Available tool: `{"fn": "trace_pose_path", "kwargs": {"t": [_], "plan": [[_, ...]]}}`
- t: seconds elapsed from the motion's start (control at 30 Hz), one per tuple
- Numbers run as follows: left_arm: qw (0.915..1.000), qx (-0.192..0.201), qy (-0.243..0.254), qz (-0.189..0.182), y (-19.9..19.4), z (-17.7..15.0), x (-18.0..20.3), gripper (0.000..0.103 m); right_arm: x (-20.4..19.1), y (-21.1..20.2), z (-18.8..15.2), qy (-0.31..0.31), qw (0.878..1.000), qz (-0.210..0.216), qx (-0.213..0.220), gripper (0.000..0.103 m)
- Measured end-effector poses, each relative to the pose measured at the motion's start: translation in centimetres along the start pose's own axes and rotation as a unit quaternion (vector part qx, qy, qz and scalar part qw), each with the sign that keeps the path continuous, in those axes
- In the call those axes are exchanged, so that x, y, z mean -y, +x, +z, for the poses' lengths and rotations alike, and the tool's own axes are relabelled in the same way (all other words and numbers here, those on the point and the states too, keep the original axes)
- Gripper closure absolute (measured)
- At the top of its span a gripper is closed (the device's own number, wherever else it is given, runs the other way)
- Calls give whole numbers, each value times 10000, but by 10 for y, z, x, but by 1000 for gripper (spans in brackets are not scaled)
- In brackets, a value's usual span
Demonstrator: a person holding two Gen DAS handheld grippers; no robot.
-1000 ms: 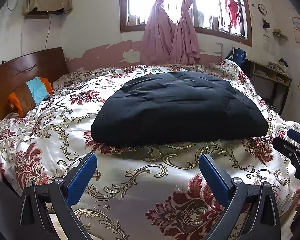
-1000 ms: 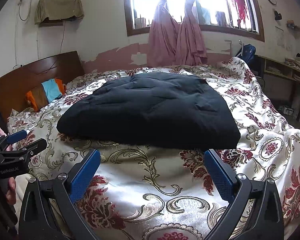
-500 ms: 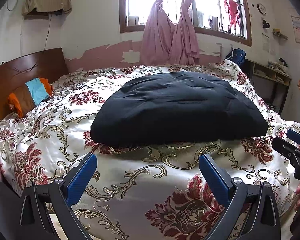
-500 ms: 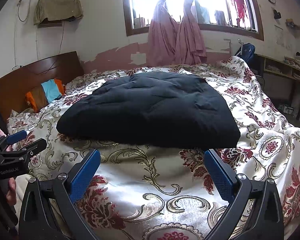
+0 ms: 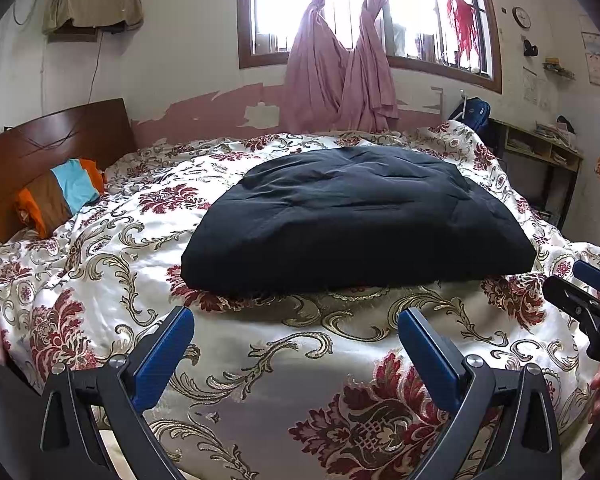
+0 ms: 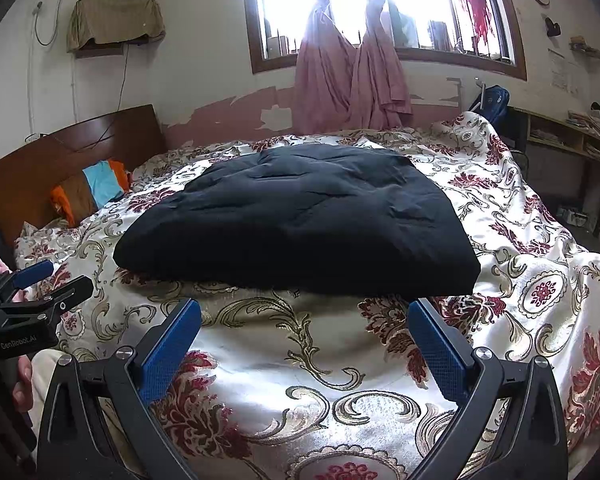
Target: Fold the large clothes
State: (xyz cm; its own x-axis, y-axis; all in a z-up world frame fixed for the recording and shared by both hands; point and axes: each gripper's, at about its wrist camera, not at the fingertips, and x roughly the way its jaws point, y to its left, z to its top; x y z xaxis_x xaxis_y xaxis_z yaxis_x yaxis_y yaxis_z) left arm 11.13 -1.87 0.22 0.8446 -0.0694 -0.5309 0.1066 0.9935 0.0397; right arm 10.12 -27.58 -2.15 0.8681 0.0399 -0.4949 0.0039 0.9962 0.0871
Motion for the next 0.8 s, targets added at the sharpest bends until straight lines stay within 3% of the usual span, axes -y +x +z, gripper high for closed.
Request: {"fn": "trace_pose_path", "kwargs": {"t": [0.8], "plan": [[10000,23,11,-6,-2,2,0,0,-2,-1,1,18,10000,-3,12,2]]}}
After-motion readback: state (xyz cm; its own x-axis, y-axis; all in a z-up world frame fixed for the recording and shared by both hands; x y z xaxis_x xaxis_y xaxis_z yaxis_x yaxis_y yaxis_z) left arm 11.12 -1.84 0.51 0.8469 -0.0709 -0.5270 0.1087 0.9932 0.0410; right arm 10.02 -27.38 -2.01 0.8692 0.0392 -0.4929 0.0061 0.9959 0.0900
